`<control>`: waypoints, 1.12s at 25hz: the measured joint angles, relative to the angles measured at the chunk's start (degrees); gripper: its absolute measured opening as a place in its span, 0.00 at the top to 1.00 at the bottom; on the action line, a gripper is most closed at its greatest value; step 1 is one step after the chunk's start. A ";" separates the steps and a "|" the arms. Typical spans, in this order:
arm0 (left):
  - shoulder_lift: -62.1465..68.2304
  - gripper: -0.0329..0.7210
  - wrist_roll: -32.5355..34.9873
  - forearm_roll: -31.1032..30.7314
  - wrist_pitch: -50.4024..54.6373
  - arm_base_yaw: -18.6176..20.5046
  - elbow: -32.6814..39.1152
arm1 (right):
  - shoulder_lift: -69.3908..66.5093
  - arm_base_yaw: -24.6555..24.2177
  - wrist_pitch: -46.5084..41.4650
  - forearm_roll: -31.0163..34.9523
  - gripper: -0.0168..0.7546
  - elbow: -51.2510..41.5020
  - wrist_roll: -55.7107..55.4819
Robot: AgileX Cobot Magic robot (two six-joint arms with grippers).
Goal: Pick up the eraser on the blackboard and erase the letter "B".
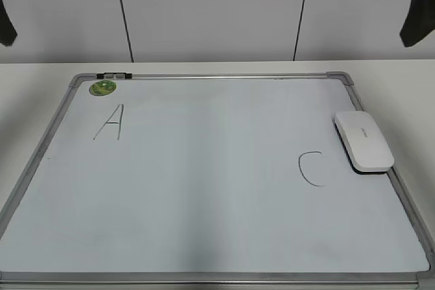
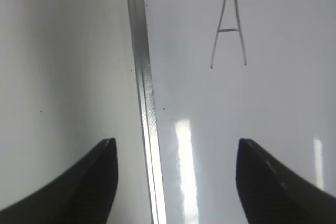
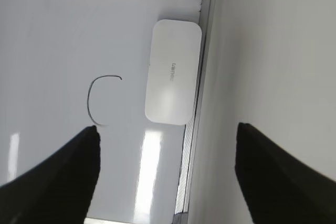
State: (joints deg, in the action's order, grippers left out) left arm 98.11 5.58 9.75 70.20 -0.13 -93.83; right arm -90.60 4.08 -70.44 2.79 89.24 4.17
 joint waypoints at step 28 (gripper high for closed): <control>-68.84 0.30 -0.03 -2.66 -1.36 -2.39 53.74 | 62.74 0.00 1.78 -0.11 0.21 -53.63 0.26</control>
State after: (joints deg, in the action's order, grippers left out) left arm 29.26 5.55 7.09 68.84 -2.52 -40.09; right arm -27.86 4.08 -68.66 2.67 35.62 4.43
